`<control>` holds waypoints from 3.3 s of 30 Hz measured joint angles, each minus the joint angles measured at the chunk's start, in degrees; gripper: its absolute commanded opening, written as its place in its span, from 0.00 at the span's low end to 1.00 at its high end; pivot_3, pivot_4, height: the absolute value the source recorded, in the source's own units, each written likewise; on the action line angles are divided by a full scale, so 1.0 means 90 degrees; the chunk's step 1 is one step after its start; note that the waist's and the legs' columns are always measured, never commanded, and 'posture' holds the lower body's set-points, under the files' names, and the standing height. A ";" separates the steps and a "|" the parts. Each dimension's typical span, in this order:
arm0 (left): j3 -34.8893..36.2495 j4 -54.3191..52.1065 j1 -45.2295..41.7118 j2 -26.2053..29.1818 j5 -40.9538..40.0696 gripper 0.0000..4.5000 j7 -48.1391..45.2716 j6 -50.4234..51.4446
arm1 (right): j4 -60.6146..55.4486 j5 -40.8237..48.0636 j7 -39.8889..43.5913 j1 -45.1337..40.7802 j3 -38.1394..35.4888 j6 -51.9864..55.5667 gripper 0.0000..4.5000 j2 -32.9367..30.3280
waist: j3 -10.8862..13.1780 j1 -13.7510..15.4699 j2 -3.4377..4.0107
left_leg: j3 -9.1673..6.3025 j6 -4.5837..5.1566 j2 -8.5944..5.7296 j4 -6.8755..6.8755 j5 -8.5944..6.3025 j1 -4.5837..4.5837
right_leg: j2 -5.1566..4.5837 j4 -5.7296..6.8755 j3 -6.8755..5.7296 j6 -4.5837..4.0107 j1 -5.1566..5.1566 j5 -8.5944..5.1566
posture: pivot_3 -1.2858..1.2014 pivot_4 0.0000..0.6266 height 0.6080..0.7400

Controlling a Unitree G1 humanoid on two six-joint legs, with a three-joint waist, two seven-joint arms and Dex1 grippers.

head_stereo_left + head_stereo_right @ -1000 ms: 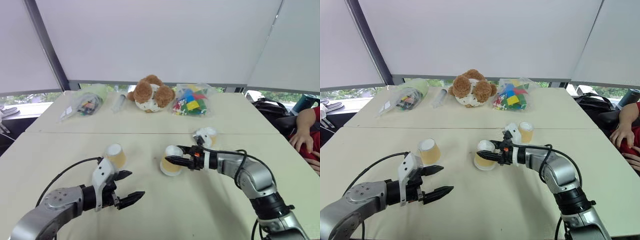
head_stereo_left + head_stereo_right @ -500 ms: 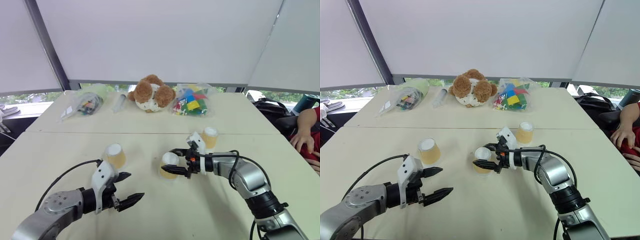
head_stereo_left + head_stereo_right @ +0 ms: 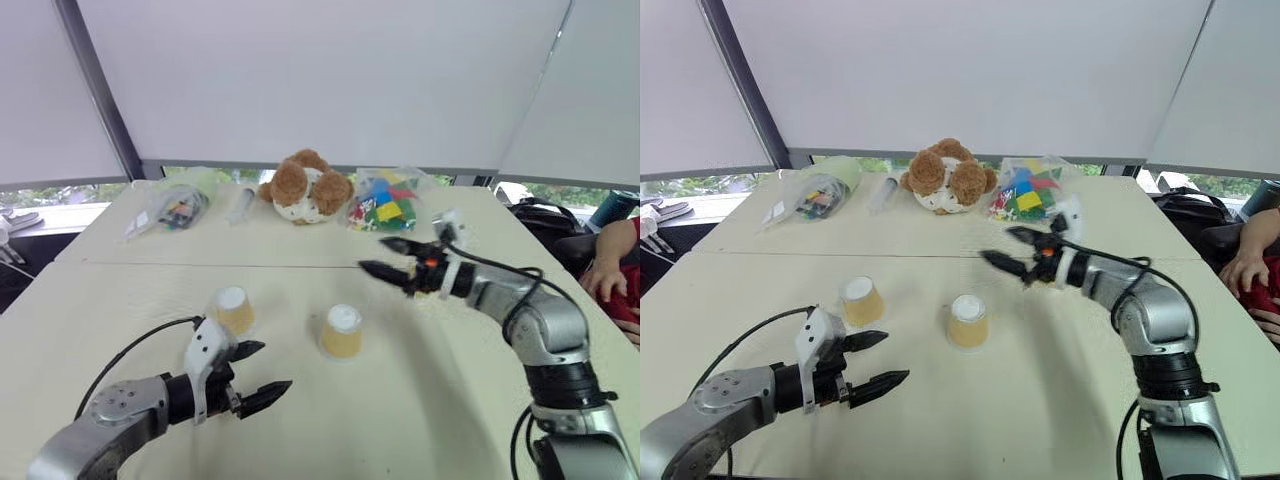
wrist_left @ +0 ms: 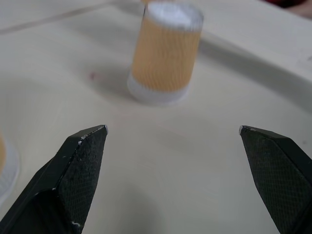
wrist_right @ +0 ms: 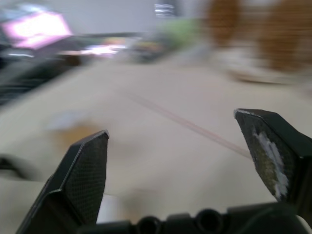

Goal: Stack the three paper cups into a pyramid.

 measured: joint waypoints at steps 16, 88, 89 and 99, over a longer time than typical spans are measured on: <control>0.0649 -0.0434 -0.0684 0.1086 -0.0712 1.00 -0.0033 0.0588 | 0.2708 -0.0699 -0.0186 -0.0452 -0.0058 -0.1556 0.99 0.0435 | 0.0009 -0.0175 0.0016 | -0.0003 -0.0052 0.0007 -0.0015 0.0030 0.0003 | 0.0013 0.0008 0.0000 0.0043 -0.0007 0.0022 | 0.52 0.24 1.00; 0.0606 0.0205 -0.0693 0.1044 -0.0233 1.00 -0.0455 0.0455 | -0.1499 0.0394 0.1208 0.1874 0.0707 0.0141 0.98 -0.0112 | 0.0015 -0.0006 0.0026 | -0.0014 -0.0023 0.0007 -0.0005 0.0014 0.0000 | 0.0014 0.0015 -0.0011 0.0042 -0.0003 0.0022 | 0.52 0.24 1.00; 0.0606 0.0205 -0.0693 0.1025 -0.0230 1.00 -0.0456 0.0455 | -0.1497 0.0382 0.1209 0.1874 0.0713 0.0139 0.98 -0.0112 | 0.0015 -0.0006 0.0026 | -0.0015 -0.0023 0.0007 -0.0005 0.0014 0.0000 | 0.0014 0.0015 -0.0011 0.0042 -0.0003 0.0022 | 0.52 0.24 1.00; 0.0605 0.0294 -0.0666 0.0989 -0.0155 1.00 -0.0513 0.0452 | -0.1659 0.0722 0.1268 0.1809 0.0430 0.0362 0.98 -0.0126 | 0.0015 -0.0003 0.0026 | -0.0015 -0.0023 0.0007 -0.0004 0.0014 0.0000 | 0.0014 0.0016 -0.0011 0.0042 -0.0003 0.0022 | 0.52 0.24 1.00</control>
